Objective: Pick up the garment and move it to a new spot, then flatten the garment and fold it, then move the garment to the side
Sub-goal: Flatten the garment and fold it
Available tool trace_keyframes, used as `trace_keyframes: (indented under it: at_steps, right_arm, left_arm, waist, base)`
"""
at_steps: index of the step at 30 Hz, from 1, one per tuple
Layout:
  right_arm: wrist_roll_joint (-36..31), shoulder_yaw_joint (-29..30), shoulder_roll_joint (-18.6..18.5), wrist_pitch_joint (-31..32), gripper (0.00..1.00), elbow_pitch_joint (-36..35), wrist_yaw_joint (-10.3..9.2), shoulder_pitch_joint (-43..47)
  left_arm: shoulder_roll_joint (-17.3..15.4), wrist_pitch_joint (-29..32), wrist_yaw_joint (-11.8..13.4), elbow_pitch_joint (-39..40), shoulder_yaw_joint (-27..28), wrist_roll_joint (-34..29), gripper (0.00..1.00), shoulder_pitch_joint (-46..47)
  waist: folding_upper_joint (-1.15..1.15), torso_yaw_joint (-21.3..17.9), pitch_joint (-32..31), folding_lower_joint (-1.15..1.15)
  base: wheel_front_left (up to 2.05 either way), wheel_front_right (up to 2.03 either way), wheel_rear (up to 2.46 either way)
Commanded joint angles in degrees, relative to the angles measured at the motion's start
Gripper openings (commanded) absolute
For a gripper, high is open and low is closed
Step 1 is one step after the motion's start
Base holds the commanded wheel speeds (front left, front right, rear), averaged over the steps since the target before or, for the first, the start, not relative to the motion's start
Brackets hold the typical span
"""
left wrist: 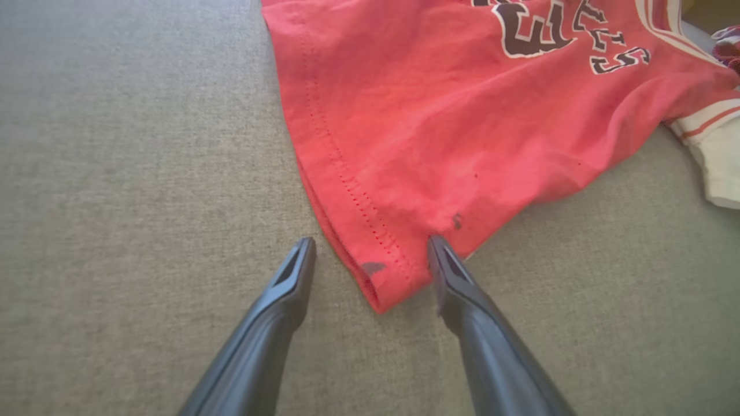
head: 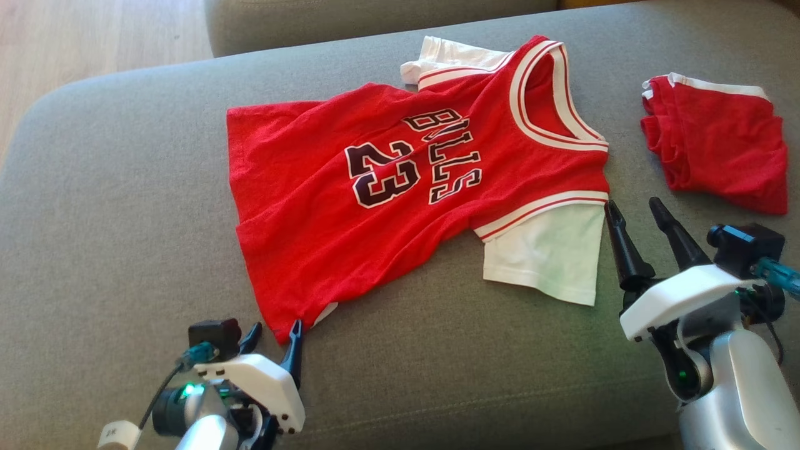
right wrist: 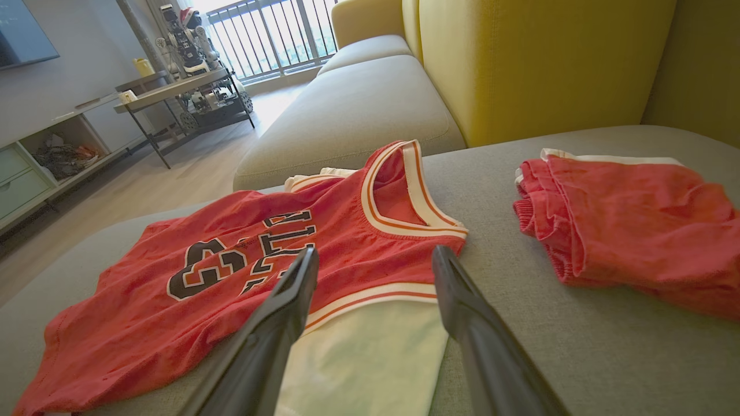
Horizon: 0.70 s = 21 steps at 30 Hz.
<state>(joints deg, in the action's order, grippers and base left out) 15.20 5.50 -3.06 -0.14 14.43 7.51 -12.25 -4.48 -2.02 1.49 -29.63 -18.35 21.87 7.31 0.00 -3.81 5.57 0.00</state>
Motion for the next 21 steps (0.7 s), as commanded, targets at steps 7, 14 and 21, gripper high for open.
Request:
trace_keyframes:
  at_steps: [7,14,21]
  right_arm:
    - [0.0,-1.2,0.2,0.3,1.00,-2.2,-0.02,-0.7]
    - [-0.3,-0.9,0.2,0.7,1.00,-2.4,-0.02,-0.4]
    - [-0.7,0.1,0.2,1.0,1.00,-1.3,-0.02,1.1]
  left_arm:
    - [-0.7,0.5,-0.3,2.2,1.3,1.2,1.00,0.6]
    - [-1.0,0.9,-0.1,2.2,1.5,2.0,0.00,0.4]
    - [-1.6,-1.0,1.1,3.9,2.4,2.3,0.00,-0.7]
  waist:
    - [0.00,-0.4,-0.5,0.00]
    - [0.00,-0.4,-0.6,0.00]
    - [0.00,0.6,-2.0,0.00]
  base:
    - [0.00,0.00,0.00]
    - [0.00,0.00,0.00]
    - [0.00,0.00,0.00]
